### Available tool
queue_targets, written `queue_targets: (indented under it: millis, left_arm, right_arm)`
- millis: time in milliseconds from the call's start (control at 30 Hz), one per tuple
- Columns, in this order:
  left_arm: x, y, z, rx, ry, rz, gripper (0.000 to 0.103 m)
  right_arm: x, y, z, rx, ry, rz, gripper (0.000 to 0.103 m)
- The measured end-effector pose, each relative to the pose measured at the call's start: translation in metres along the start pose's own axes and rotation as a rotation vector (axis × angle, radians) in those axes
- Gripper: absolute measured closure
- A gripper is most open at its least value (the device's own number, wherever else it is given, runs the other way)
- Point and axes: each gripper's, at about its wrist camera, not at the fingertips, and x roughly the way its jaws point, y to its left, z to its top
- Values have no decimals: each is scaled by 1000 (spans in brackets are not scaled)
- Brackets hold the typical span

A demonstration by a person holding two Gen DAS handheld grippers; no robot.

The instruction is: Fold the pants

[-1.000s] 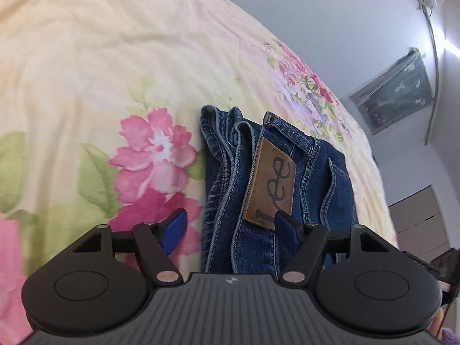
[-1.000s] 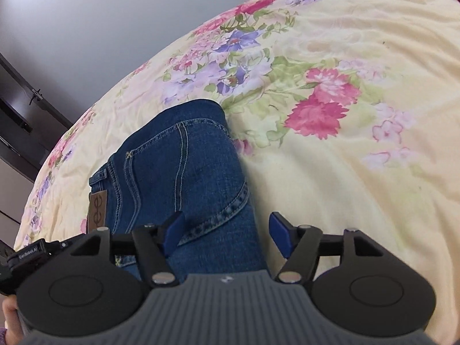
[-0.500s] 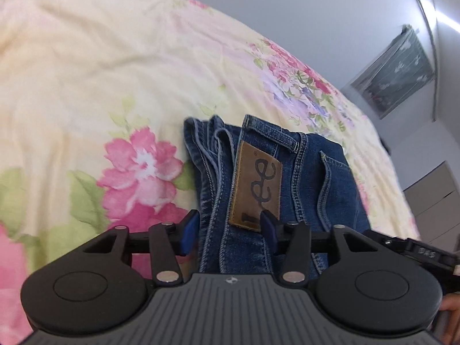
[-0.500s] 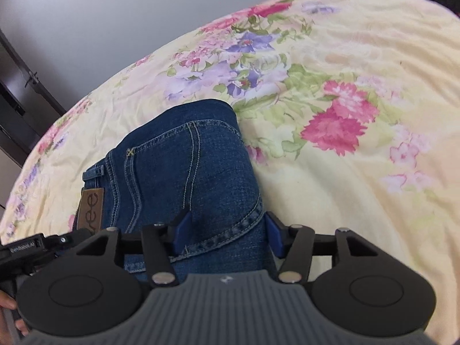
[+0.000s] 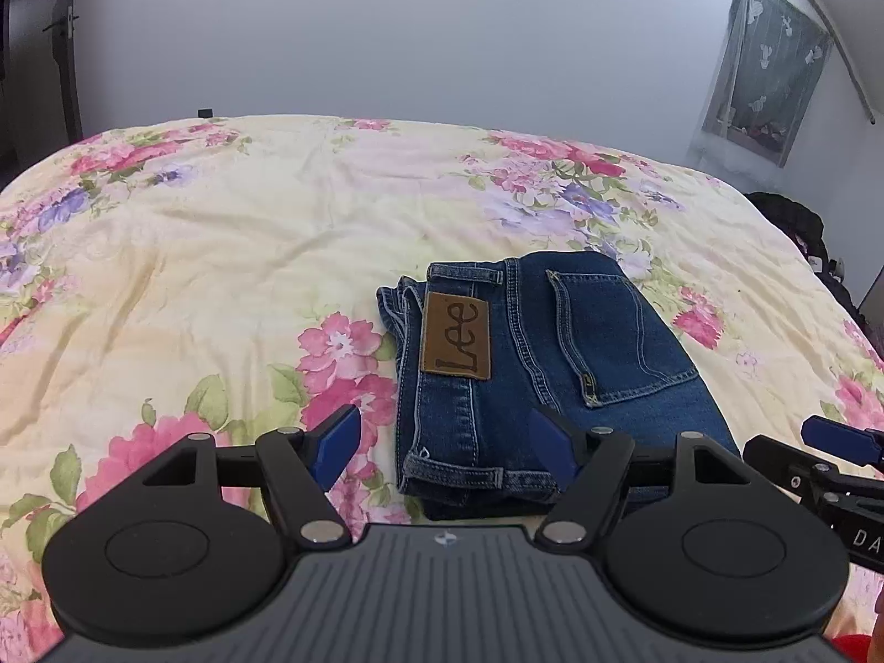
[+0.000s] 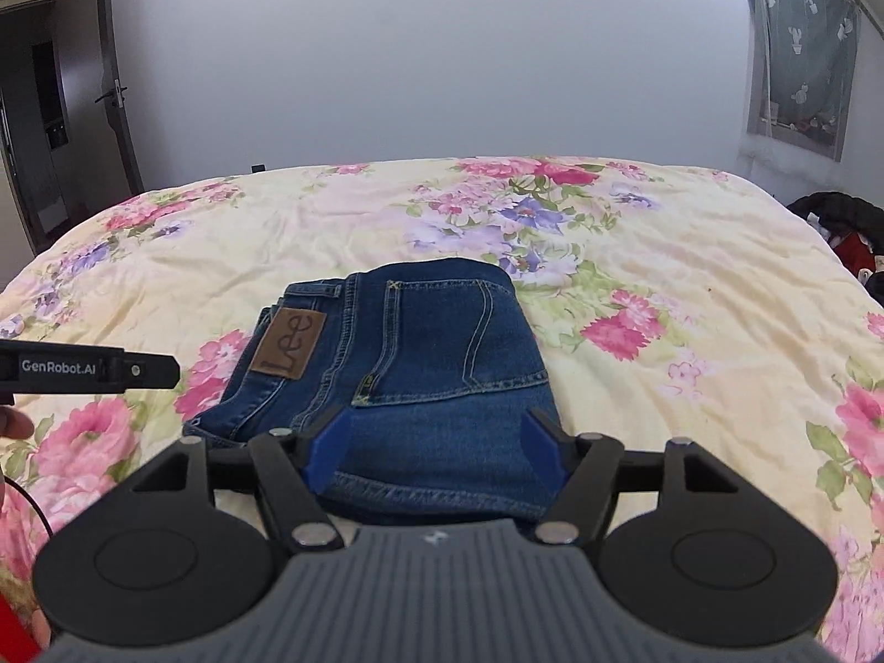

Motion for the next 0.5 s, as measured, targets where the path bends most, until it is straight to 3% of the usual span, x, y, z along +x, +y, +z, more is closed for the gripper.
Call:
queue_targets:
  millis: [67, 167, 500]
  left_arm:
    - [-11, -8, -6, 20, -13, 17, 21]
    - [-23, -16, -16, 44, -25, 28, 21]
    - [-33, -23, -36, 67, 11, 37, 21]
  right_arm:
    - [-13, 7, -10, -2, -6, 0, 38]
    - [-30, 16, -25, -16, -22, -4, 28]
    - [-47, 30, -46, -37, -17, -1, 28]
